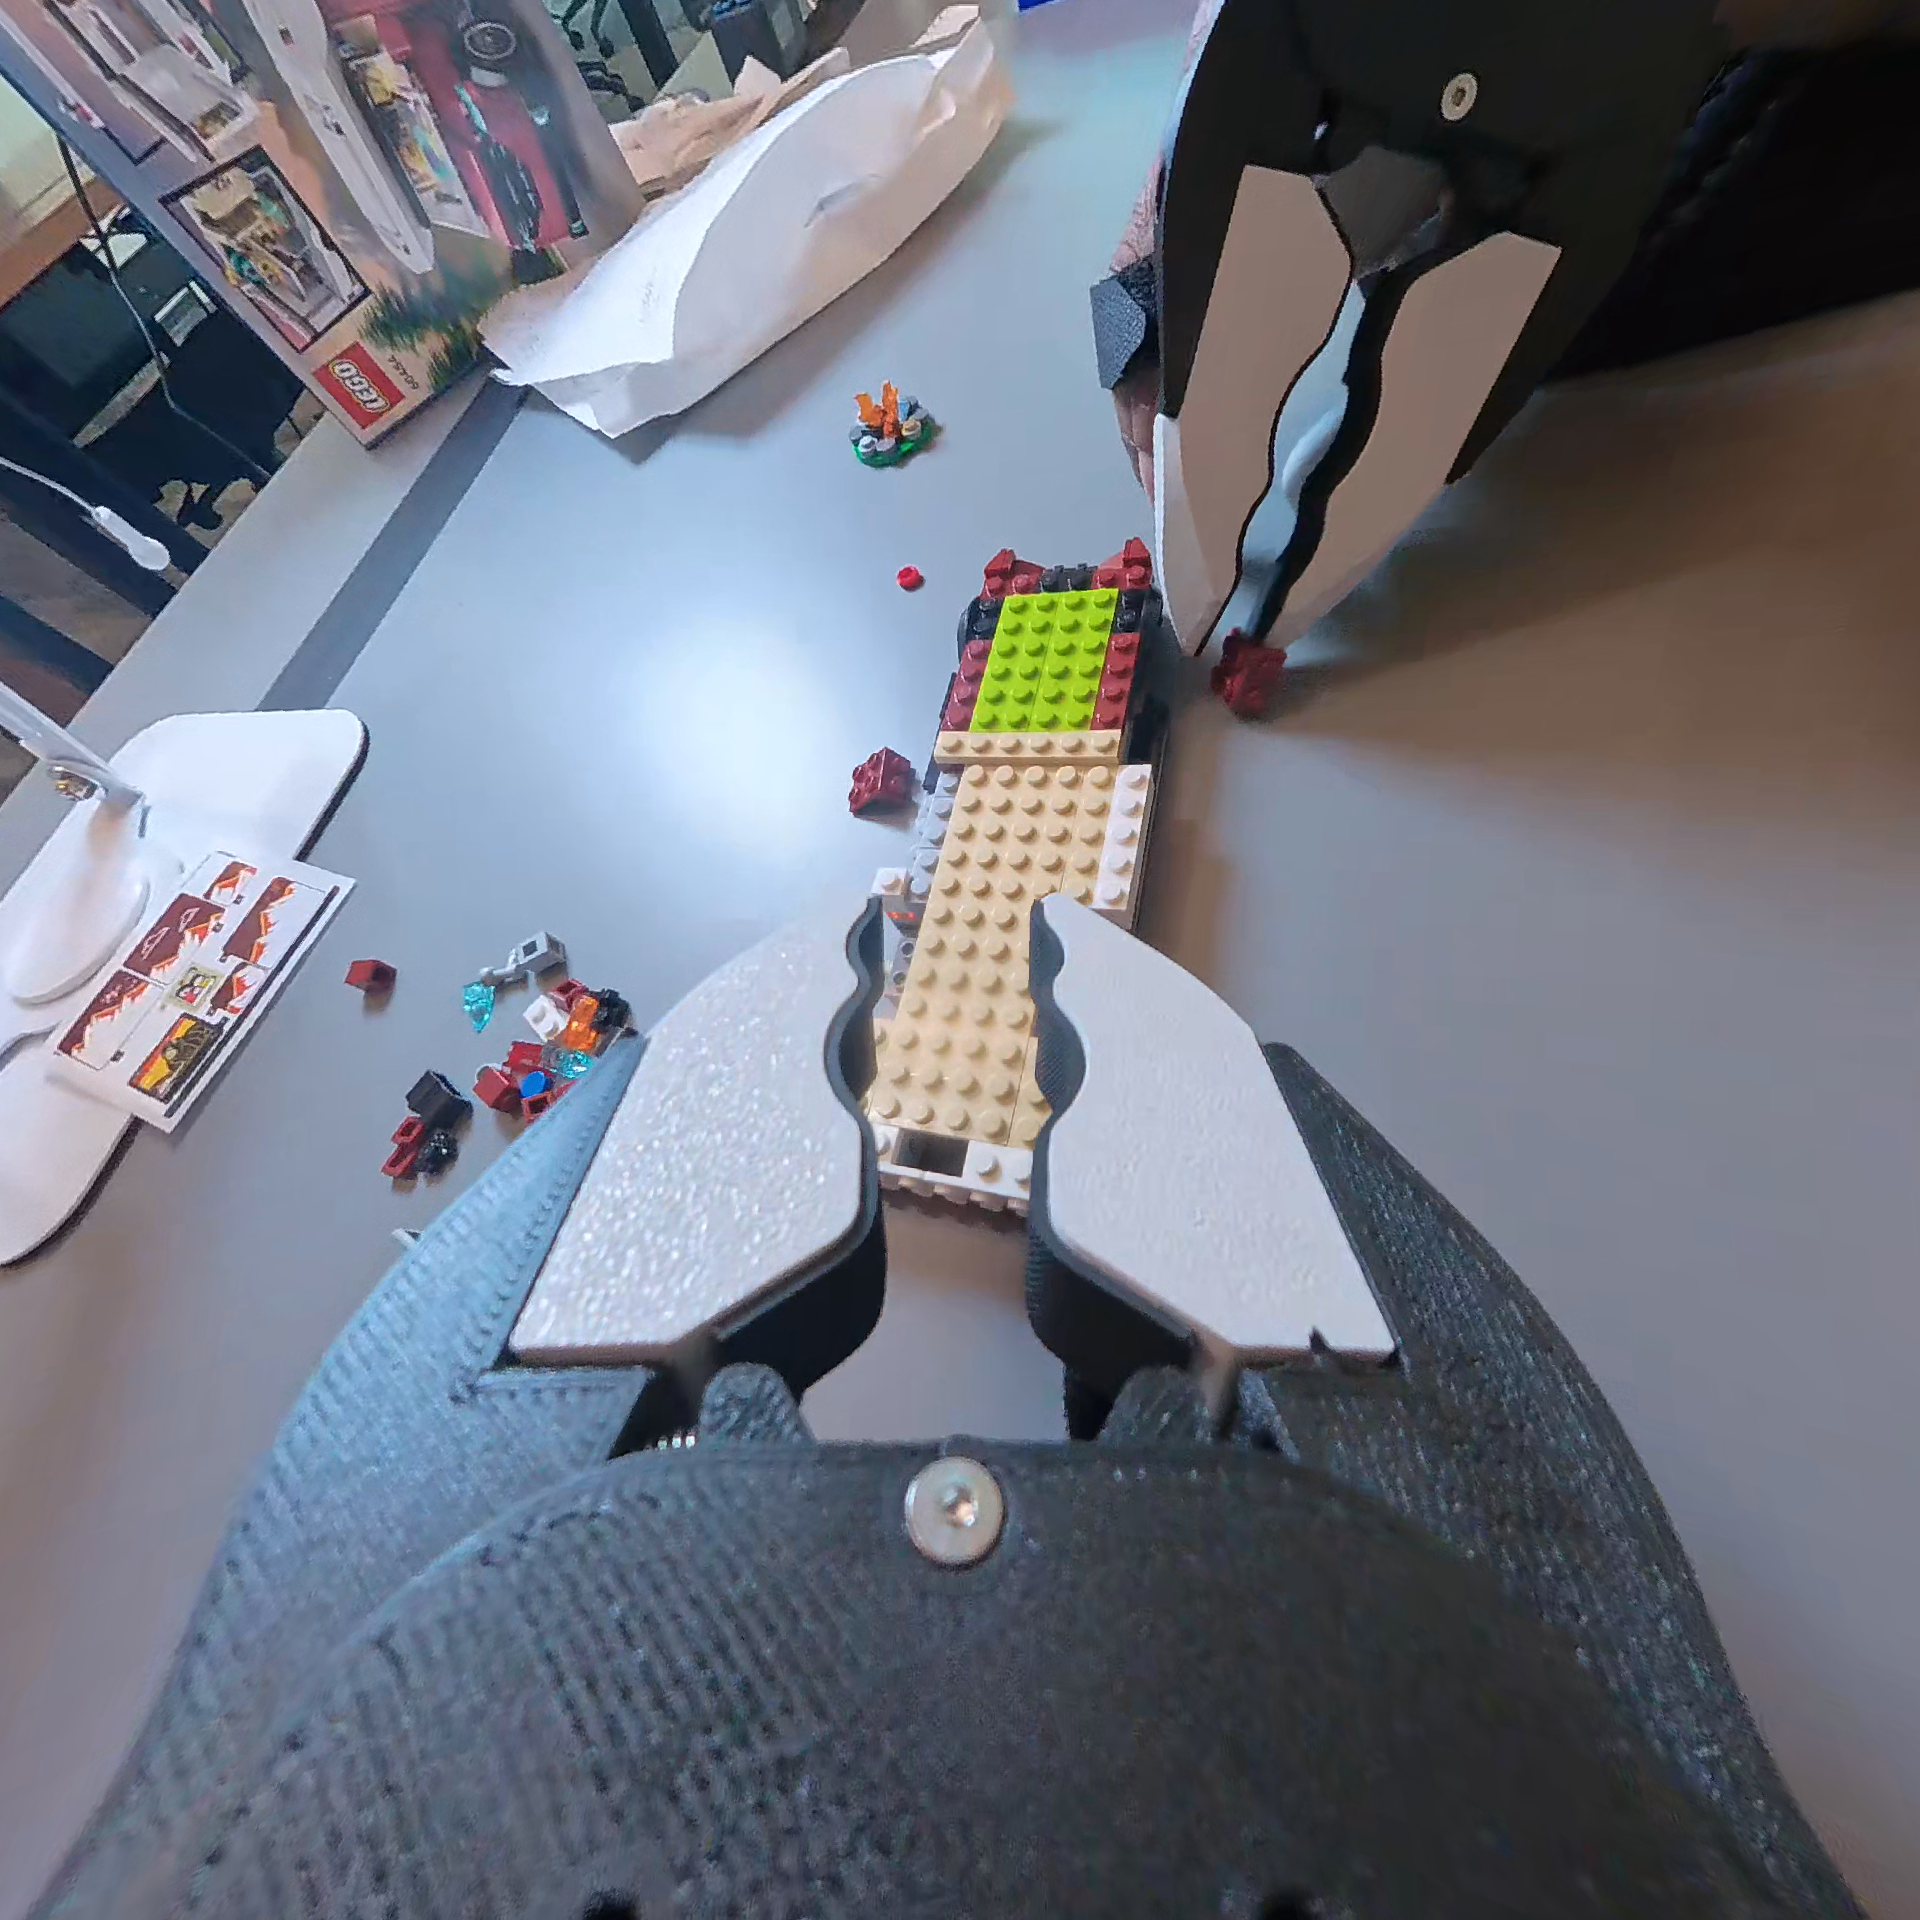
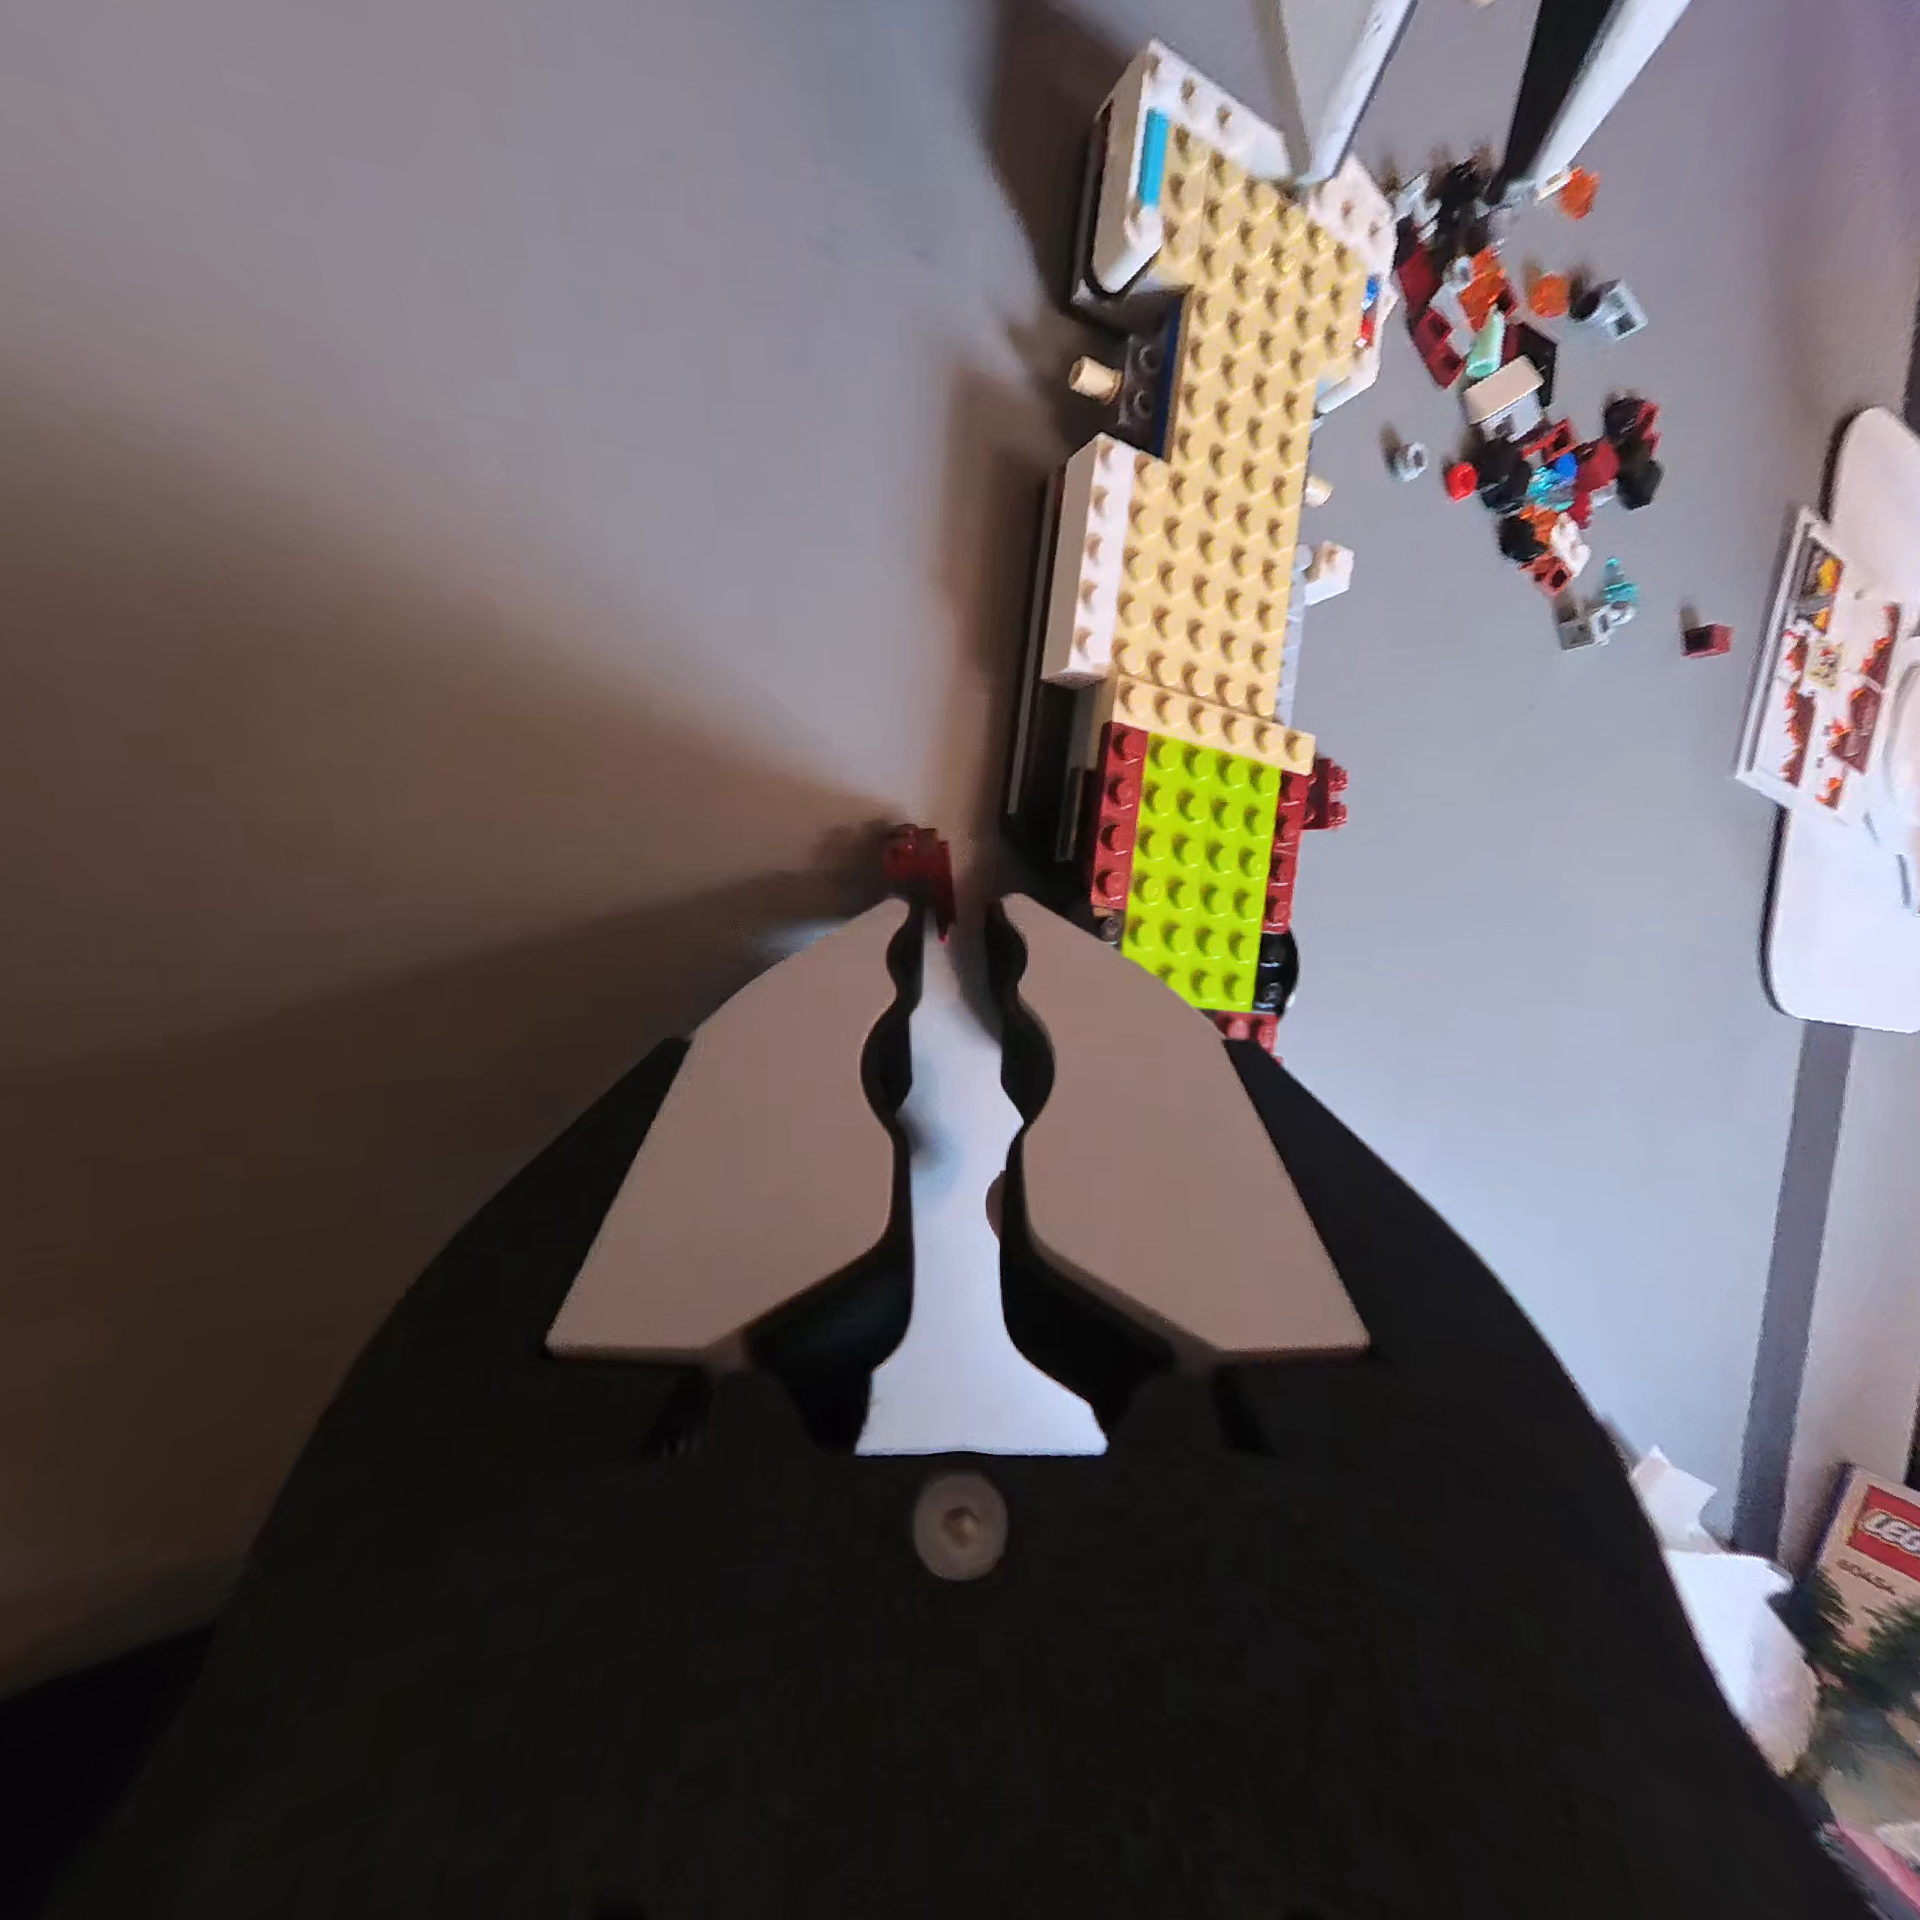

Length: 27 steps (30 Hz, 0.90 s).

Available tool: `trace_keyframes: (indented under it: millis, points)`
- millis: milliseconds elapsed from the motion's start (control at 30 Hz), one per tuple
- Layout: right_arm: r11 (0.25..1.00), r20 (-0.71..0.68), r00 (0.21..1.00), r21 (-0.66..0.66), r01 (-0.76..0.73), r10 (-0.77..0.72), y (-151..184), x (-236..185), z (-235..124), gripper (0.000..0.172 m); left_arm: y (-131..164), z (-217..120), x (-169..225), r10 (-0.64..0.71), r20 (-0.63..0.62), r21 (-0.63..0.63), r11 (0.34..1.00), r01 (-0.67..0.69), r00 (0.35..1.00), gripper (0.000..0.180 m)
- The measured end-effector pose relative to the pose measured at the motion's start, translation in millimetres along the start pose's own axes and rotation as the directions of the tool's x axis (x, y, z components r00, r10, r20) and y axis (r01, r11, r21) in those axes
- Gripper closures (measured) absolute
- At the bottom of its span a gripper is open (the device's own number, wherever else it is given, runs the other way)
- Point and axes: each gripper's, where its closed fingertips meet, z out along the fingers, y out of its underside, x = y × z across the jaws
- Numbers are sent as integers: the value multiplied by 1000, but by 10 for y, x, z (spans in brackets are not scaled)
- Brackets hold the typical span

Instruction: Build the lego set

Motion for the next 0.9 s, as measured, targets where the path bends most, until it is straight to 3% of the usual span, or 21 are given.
trace_keyframes:
  millis: [167, 300, 367, 467, 600, 733, 900]
  points:
    - [995, 77, 994, 58, -85, 80, -46, -49, -97, 153, 23, -33, -61, -1, 22, 0, 1000, 1, 1000, 153]
    - [938, 66, 976, 271, -217, 206, -236, 163, -229, 152, -15, -100, -162, -58, 39, 48, 997, 56, 998, 155]
    - [873, 26, 953, 395, -287, 302, -310, 370, -301, 147, -55, -150, -239, -100, 58, 89, 992, 95, 993, 157]
    - [715, -49, 860, 580, -389, 508, -327, 776, -459, 128, -98, -239, -382, -184, 89, 161, 973, 168, 979, 162]
    - [530, -108, 700, 736, -421, 706, -178, 1133, -672, 130, -146, -418, -649, -291, 170, 284, 929, 236, 941, 170]
    - [512, -182, 619, 755, -410, 764, 1, 1249, -737, 136, -196, -706, -929, -366, 281, 384, 890, 246, 887, 170]
    - [500, -202, 583, 762, -411, 787, 94, 1299, -783, 139, -223, -1319, -1248, -466, 403, 499, 833, 237, 788, 167]
